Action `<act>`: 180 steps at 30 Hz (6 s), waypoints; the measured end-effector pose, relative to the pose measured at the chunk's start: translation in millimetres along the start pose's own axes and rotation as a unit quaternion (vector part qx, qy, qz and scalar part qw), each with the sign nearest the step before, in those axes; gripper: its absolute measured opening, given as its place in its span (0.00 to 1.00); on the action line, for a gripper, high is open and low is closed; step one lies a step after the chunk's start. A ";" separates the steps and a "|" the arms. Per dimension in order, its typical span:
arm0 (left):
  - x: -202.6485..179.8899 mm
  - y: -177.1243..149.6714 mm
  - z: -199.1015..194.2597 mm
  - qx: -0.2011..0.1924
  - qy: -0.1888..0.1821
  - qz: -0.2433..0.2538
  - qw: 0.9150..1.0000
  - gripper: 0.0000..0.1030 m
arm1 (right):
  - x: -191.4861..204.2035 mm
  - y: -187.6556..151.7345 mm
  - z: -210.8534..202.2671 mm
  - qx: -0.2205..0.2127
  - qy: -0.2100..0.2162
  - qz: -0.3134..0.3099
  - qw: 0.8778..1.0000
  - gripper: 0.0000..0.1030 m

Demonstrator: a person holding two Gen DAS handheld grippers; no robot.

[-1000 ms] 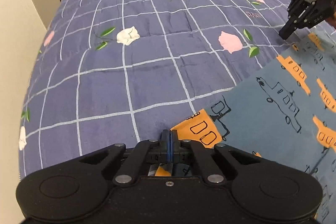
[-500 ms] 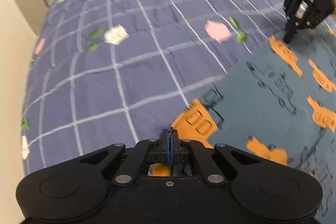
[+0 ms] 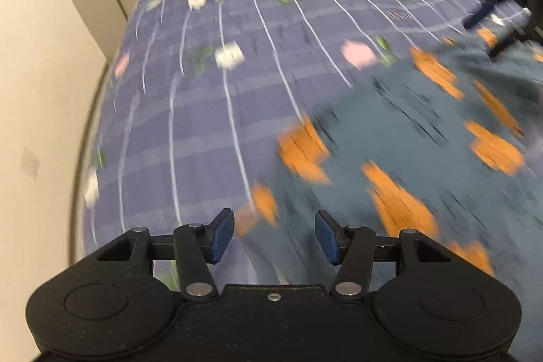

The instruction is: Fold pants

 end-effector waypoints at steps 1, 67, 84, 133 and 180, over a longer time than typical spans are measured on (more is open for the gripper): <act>-7.6 -15.7 -4.8 0.008 -0.011 -0.016 1.000 0.54 | 21.1 -7.8 -7.6 0.000 0.015 0.003 1.000 0.68; 2.1 58.5 28.7 -0.006 -0.092 0.051 0.994 0.00 | -39.1 -12.0 9.2 0.064 0.045 -0.114 0.990 0.02; -107.8 -47.5 -36.6 0.003 -0.097 0.235 0.967 0.01 | 99.5 -102.5 -95.5 0.055 0.049 -0.101 0.992 0.02; -131.8 -129.1 -26.5 -0.068 0.033 0.339 0.938 0.00 | 223.1 -203.3 -124.9 -0.042 -0.058 -0.171 0.983 0.01; -232.9 -159.0 -20.0 -0.057 -0.073 0.223 0.971 0.51 | 250.4 -249.5 -127.6 -0.026 0.010 -0.010 1.000 0.47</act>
Point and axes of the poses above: each gripper's, at about its wrist camera, not at the fingertips, and z roughly the way its jaws point, x to its left, y to its top, the point moved 10 cm from there along z, roughly the way its jaws point, and after that the axes turned 11 degrees about -y, right-handed, at the moved point
